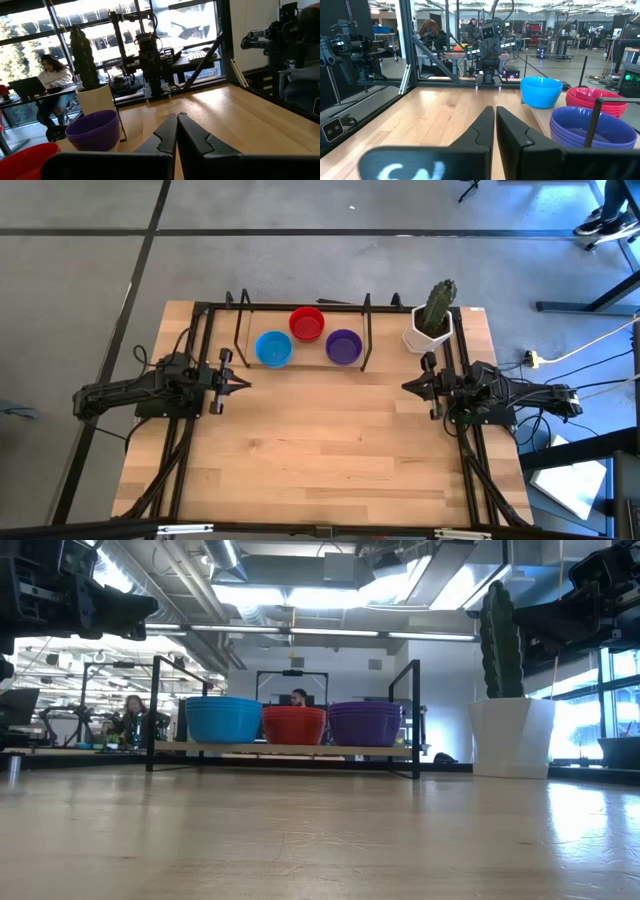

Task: Pick & Place Mini bowls
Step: Return to Home Position

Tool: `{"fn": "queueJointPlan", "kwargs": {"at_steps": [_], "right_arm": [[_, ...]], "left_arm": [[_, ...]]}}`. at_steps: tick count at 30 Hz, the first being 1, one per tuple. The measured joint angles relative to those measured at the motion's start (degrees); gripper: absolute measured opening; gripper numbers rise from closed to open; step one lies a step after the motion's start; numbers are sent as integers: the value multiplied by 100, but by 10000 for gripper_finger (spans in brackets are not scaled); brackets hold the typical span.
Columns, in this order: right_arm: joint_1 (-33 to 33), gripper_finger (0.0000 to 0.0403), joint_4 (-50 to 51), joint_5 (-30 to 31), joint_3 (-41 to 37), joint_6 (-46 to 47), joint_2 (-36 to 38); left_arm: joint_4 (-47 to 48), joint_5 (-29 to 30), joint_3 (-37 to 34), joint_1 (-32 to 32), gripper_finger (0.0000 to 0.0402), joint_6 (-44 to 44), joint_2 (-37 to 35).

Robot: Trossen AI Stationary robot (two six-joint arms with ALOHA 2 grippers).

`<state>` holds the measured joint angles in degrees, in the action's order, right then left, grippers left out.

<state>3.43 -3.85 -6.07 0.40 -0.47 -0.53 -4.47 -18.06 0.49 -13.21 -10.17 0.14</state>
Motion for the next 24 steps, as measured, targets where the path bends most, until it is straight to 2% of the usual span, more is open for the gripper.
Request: {"fn": "queueJointPlan", "kwargs": {"at_steps": [24], "right_arm": [[-1, 21, -1, 0, 0, 2, -1]], "left_arm": [[0, 0, 0, 0, 6, 0, -2]]}}
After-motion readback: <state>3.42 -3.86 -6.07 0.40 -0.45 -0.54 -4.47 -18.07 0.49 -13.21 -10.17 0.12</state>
